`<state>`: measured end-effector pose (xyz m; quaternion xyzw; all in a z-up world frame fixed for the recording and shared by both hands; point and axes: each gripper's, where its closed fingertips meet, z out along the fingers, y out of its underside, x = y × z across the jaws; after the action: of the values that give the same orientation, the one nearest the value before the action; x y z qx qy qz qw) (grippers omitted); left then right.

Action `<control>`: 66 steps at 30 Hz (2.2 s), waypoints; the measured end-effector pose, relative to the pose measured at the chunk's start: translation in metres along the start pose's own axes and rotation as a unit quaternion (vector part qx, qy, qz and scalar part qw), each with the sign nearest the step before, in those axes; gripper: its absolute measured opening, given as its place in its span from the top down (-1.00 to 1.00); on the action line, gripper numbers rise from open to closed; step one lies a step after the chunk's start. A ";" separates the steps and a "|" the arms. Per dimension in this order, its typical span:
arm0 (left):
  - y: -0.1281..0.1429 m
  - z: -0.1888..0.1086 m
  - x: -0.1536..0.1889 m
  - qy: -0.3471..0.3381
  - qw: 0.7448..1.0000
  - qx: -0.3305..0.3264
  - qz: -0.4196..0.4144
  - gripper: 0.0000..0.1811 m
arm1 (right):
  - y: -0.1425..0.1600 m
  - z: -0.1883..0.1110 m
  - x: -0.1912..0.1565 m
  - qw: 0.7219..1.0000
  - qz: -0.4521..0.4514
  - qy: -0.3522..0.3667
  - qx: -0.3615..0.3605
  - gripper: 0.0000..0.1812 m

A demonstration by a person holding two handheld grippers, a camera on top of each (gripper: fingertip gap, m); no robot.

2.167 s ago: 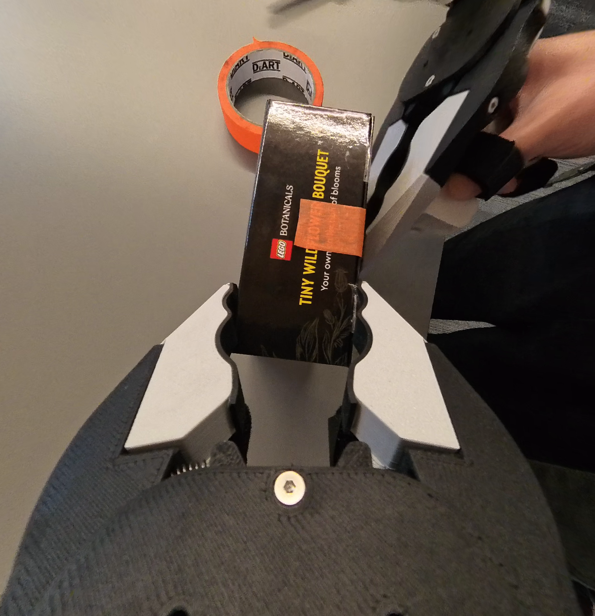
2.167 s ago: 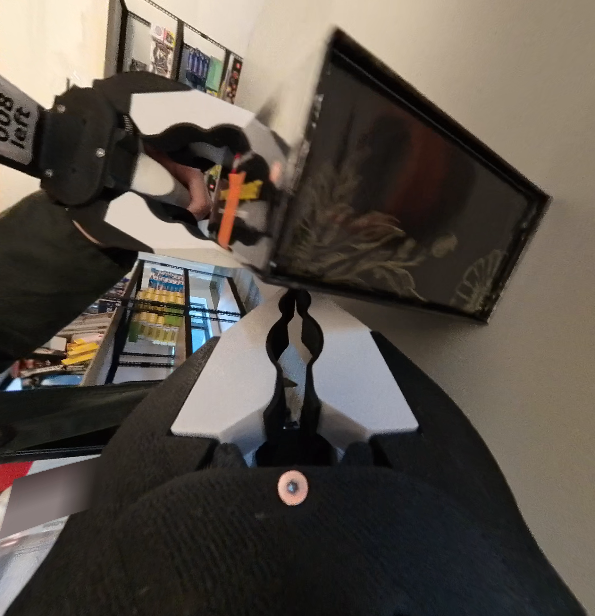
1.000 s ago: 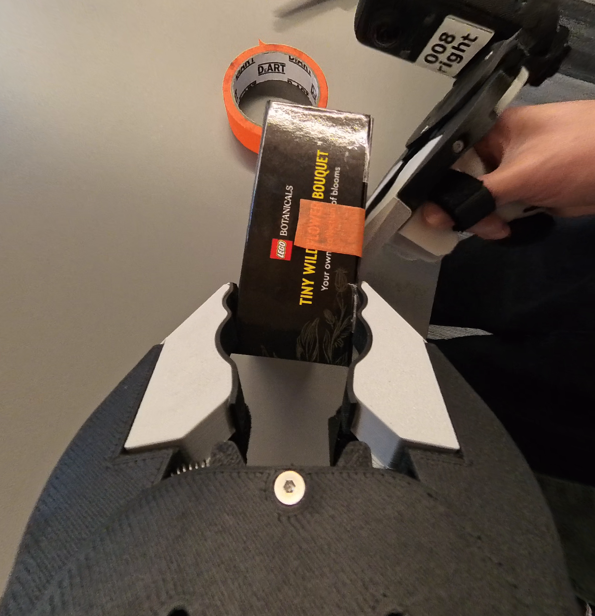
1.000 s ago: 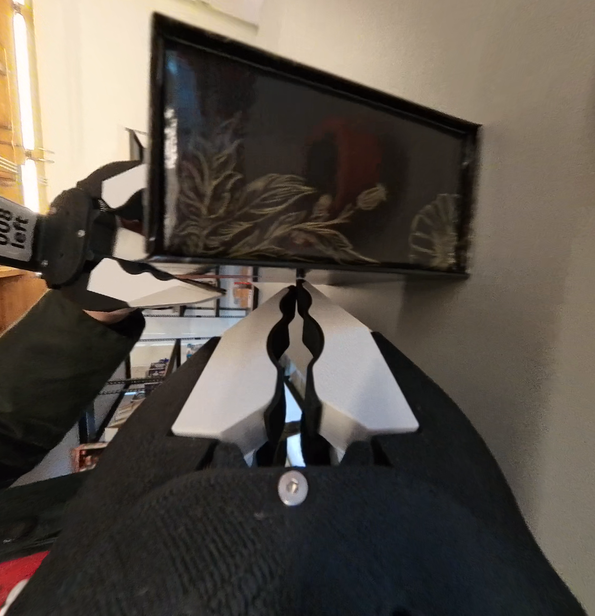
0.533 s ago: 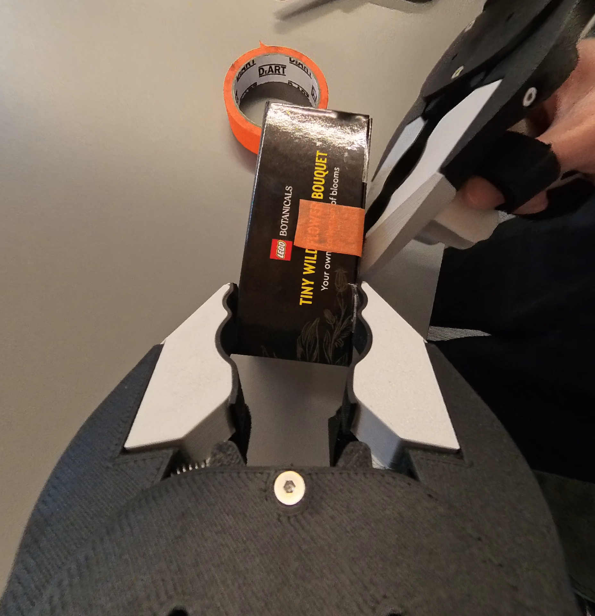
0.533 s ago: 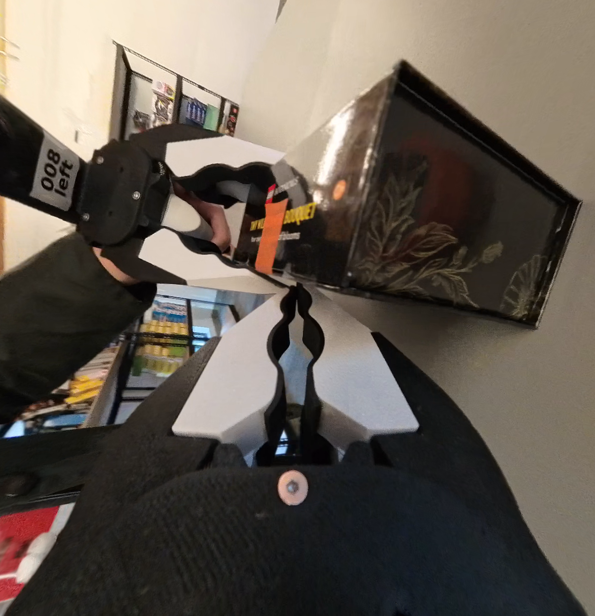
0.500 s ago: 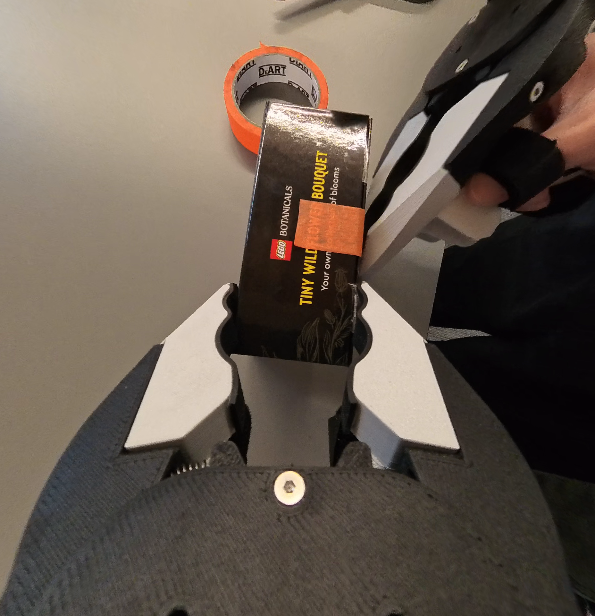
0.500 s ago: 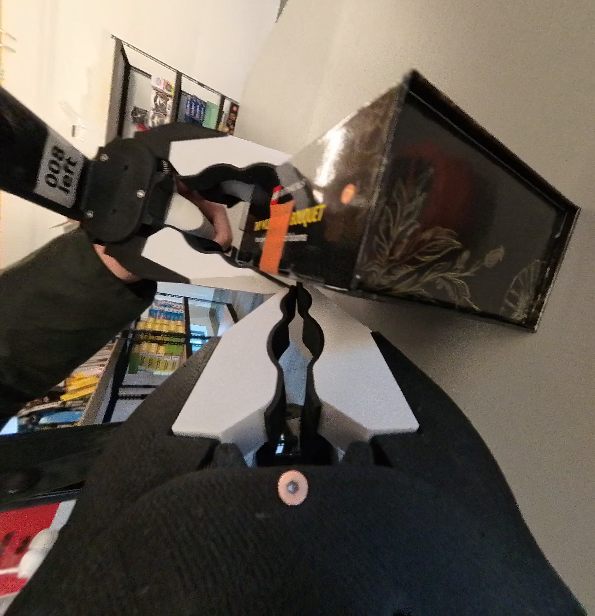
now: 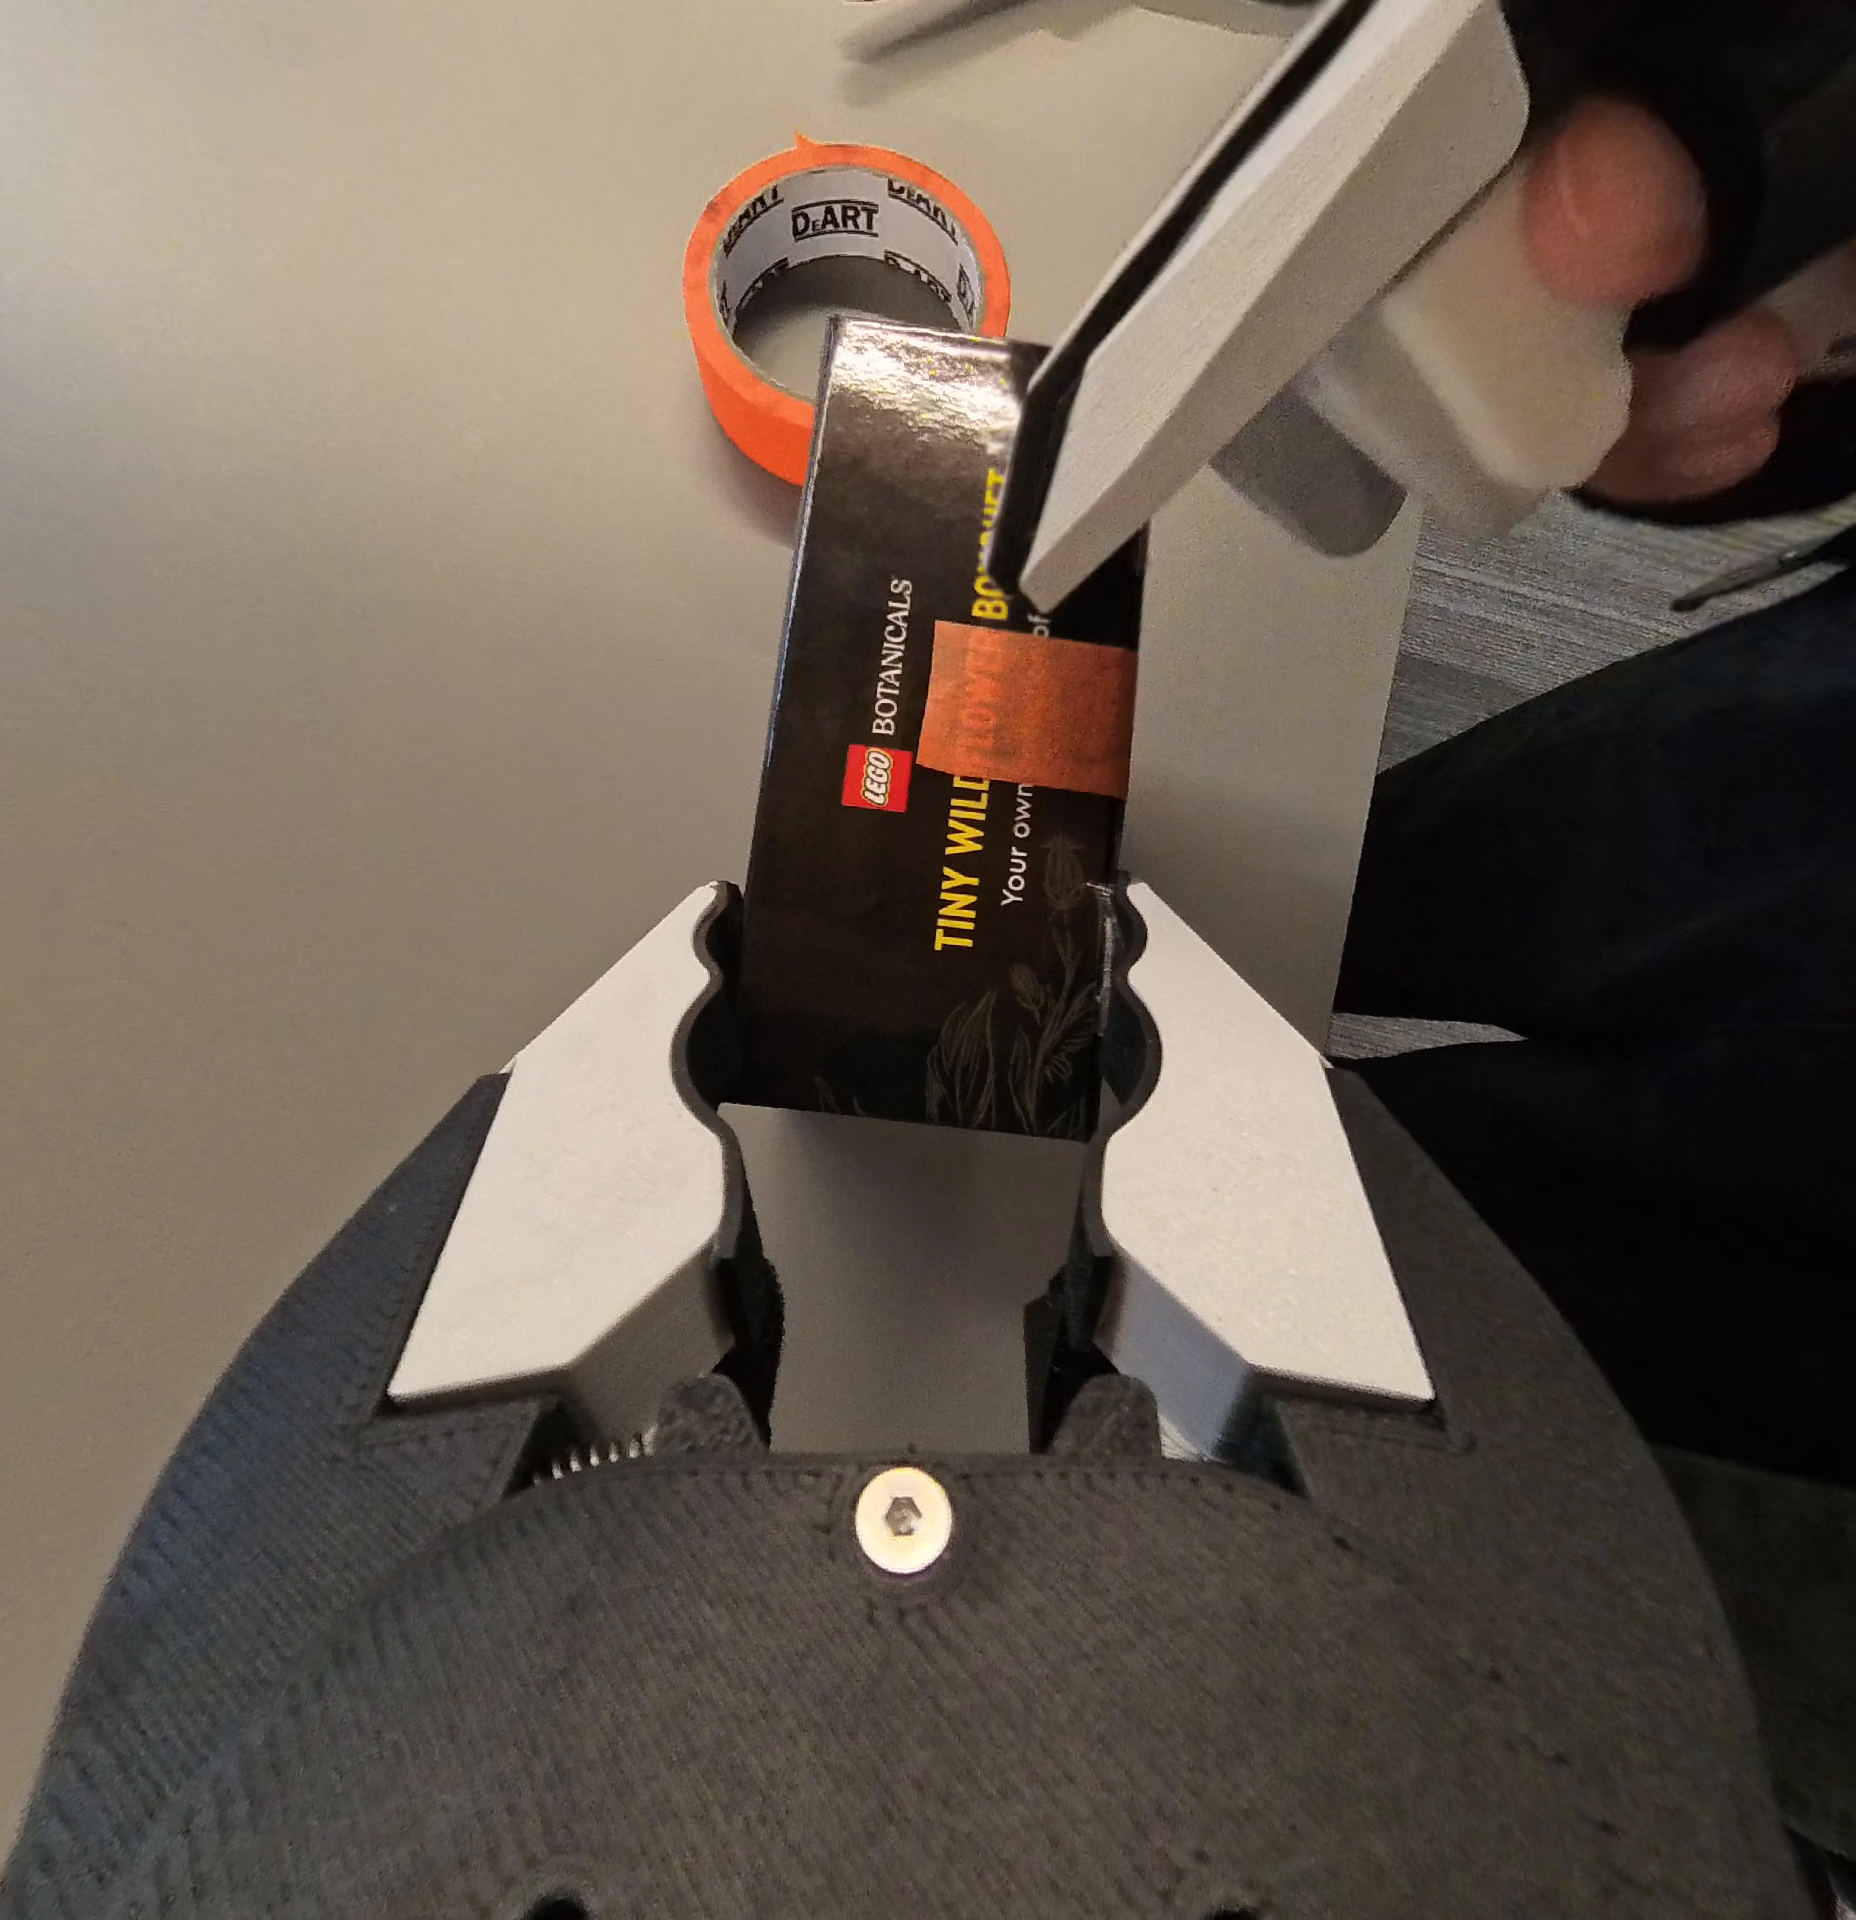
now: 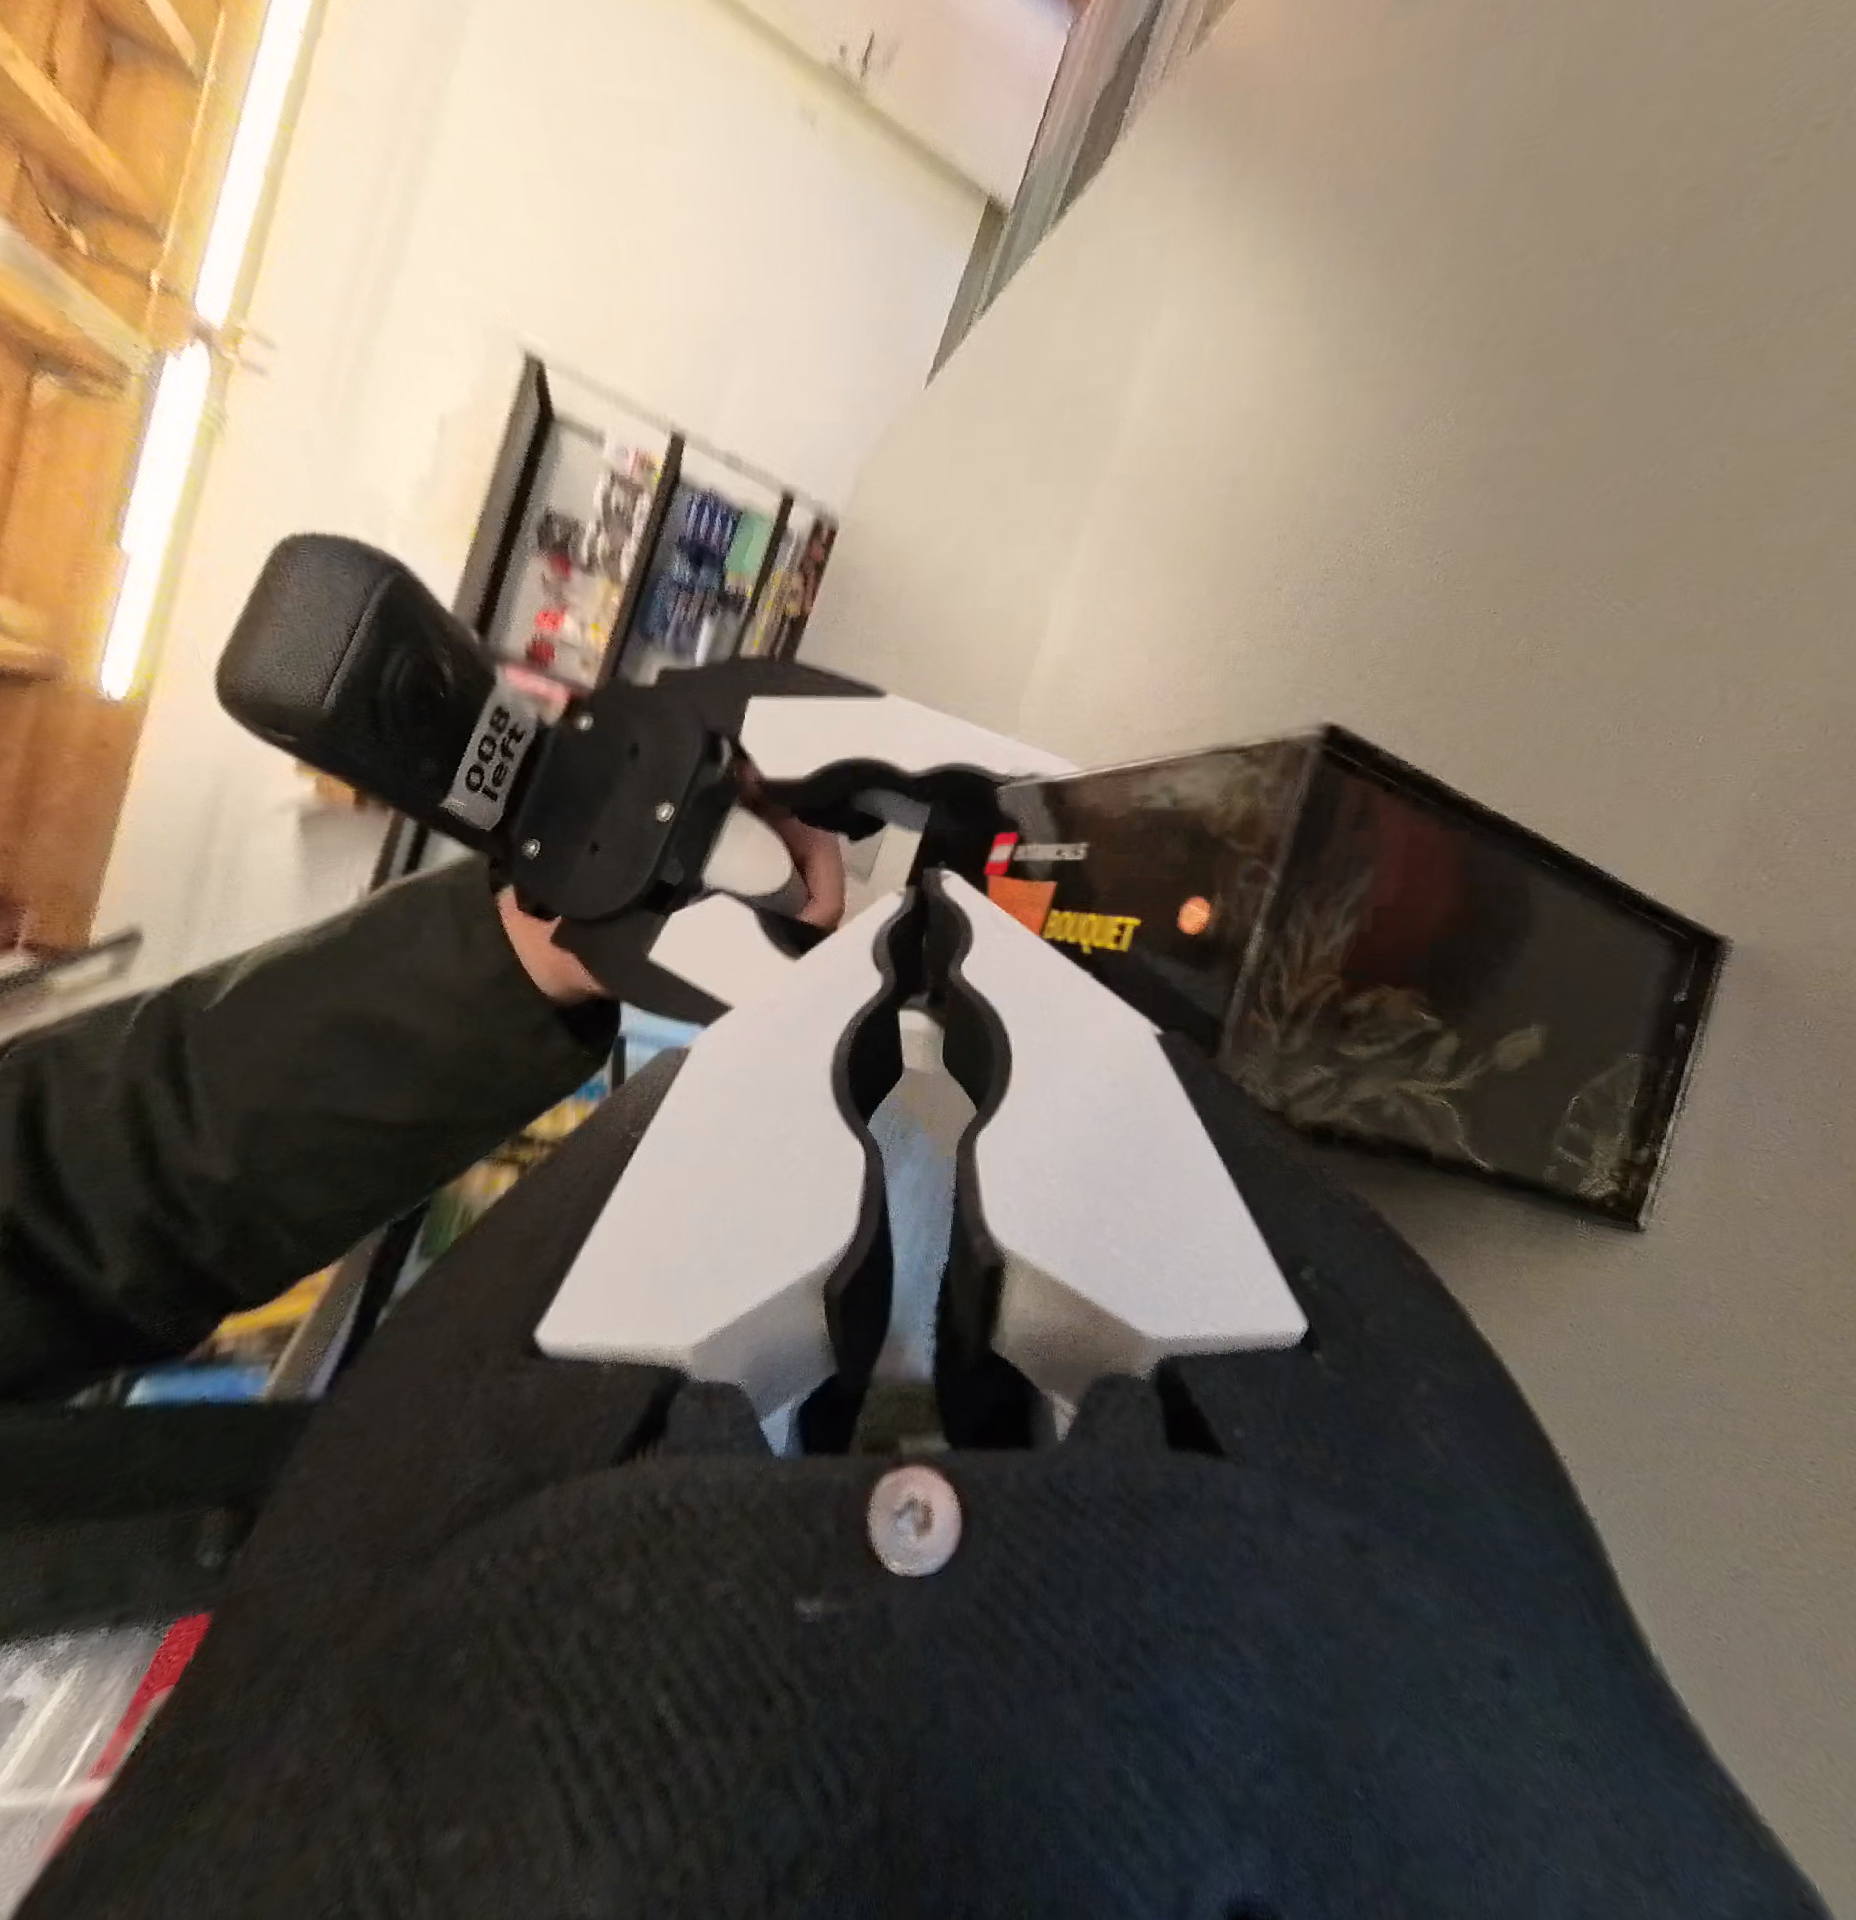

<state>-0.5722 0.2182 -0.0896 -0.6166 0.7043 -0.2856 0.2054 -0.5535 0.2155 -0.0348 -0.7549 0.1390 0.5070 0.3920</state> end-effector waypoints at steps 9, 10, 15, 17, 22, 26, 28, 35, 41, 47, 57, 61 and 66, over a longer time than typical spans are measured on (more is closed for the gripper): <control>0.000 0.000 0.000 0.000 1.000 0.004 0.001 0.24 | 0.025 0.023 0.007 0.981 -0.049 0.067 -0.175 1.00; -0.001 0.001 0.000 0.000 1.000 0.004 0.000 0.24 | 0.019 0.025 0.009 0.984 -0.027 0.070 -0.163 1.00; -0.001 0.001 -0.001 -0.006 1.000 0.010 -0.006 0.24 | 0.002 0.024 0.008 0.991 0.045 0.051 -0.118 1.00; -0.001 0.001 -0.001 -0.007 1.000 0.012 -0.004 0.24 | -0.001 0.016 0.002 0.993 0.000 0.040 -0.110 1.00; -0.003 0.001 -0.001 -0.010 1.000 0.026 -0.002 0.24 | -0.020 -0.019 -0.022 0.983 -0.180 -0.011 -0.038 1.00; -0.003 0.001 -0.001 -0.009 1.000 0.024 0.001 0.24 | -0.017 -0.037 -0.005 0.954 -0.291 0.042 -0.056 0.26; -0.003 0.000 -0.001 -0.005 1.000 0.015 -0.004 0.23 | -0.015 -0.043 0.004 0.944 -0.320 0.057 -0.066 0.02; -0.005 -0.011 0.001 -0.028 0.999 0.032 -0.031 0.01 | 0.022 -0.044 0.060 0.902 -0.377 0.096 -0.186 -0.68; 0.020 -0.006 -0.004 -0.067 0.997 -0.002 -0.044 -0.09 | 0.024 -0.025 0.088 0.825 -0.493 0.097 -0.259 -0.47; 0.023 0.011 -0.006 -0.109 0.991 0.006 -0.072 0.22 | 0.027 -0.001 0.079 0.819 -0.503 -0.003 -0.277 -0.19; -0.004 -0.011 0.012 -0.146 0.977 0.005 -0.155 0.20 | 0.008 -0.007 0.036 0.759 -0.567 -0.074 -0.312 -0.04; 0.002 -0.002 0.022 -0.150 0.959 0.019 -0.241 0.24 | 0.009 -0.012 0.048 0.723 -0.605 -0.071 -0.325 -0.04; 0.012 -0.010 0.035 -0.124 0.903 0.084 -0.403 0.13 | 0.006 -0.018 0.057 0.708 -0.626 -0.078 -0.318 -0.04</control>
<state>-0.5931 0.1860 -0.0881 -0.8589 0.3375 -0.3233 0.2097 -0.5204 0.2089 -0.0843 -0.7062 -0.5660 0.2167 0.3660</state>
